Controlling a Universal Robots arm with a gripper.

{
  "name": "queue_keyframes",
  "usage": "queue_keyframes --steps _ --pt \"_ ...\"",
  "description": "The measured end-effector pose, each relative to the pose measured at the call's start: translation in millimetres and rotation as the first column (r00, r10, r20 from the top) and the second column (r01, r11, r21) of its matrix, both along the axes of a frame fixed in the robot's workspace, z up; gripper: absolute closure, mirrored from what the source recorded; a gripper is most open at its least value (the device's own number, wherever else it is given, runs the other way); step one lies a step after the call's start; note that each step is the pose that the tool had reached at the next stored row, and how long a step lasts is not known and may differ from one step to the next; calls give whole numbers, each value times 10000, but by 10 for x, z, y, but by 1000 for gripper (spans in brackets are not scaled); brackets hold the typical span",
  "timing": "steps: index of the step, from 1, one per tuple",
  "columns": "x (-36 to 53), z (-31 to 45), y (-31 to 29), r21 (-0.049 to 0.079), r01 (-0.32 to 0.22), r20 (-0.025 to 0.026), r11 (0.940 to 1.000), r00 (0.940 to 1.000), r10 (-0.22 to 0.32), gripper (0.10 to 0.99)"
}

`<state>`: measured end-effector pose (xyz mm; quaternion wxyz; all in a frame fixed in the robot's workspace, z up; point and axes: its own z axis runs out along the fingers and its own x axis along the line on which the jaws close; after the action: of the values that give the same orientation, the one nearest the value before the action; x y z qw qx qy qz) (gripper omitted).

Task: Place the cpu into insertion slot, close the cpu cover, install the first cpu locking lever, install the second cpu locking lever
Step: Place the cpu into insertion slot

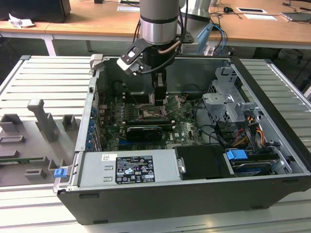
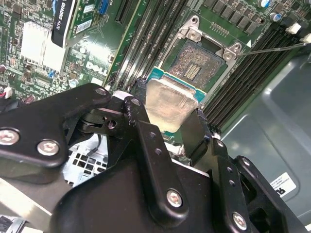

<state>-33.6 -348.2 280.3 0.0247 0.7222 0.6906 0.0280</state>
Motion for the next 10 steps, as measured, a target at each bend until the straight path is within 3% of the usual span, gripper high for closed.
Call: queue_keyframes --steps 6,10 --pt "-1 -26 1 -4 391 1 9992 9992 -391 557" --pt "-5 -69 2 -67 393 33 9992 9992 -393 557"
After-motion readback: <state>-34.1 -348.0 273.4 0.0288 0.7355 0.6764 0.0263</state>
